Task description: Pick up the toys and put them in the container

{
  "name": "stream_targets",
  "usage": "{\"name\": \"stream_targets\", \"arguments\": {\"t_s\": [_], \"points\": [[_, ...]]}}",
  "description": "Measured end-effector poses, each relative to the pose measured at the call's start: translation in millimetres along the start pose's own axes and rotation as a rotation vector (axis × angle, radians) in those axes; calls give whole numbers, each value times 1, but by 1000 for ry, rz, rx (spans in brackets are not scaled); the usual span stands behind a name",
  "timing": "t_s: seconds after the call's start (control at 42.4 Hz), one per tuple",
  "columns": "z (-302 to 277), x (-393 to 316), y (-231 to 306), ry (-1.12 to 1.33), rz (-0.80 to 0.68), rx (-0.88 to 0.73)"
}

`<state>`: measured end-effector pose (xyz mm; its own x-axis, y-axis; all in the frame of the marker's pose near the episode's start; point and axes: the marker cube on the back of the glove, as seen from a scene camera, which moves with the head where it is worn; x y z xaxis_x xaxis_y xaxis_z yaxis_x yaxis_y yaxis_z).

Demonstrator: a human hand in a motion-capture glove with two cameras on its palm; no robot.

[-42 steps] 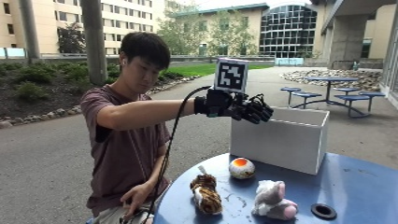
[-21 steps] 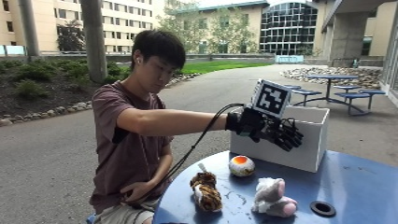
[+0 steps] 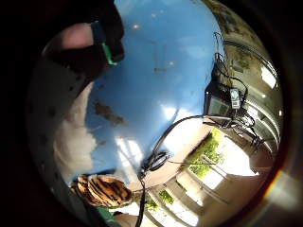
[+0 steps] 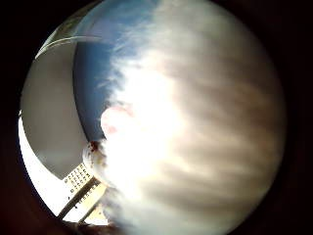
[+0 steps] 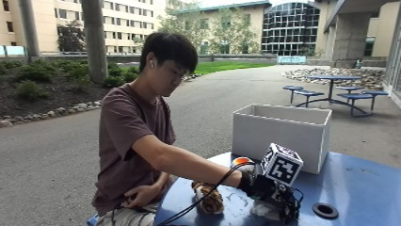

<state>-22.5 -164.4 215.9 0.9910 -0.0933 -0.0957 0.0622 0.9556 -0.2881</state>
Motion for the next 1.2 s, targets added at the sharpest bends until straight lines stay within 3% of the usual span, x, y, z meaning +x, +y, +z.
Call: {"name": "stream_targets", "arguments": {"t_s": [0.212, 0.448, 0.637, 0.944, 1.204], "points": [[8, -6, 8, -120, -57, 198], [-17, -24, 32, -159, -77, 101], [-98, -52, 60, -131, -119, 138], [-287, -143, 104, 12, -176, 370], [-346, -264, 74, 53, -267, 447]]}}
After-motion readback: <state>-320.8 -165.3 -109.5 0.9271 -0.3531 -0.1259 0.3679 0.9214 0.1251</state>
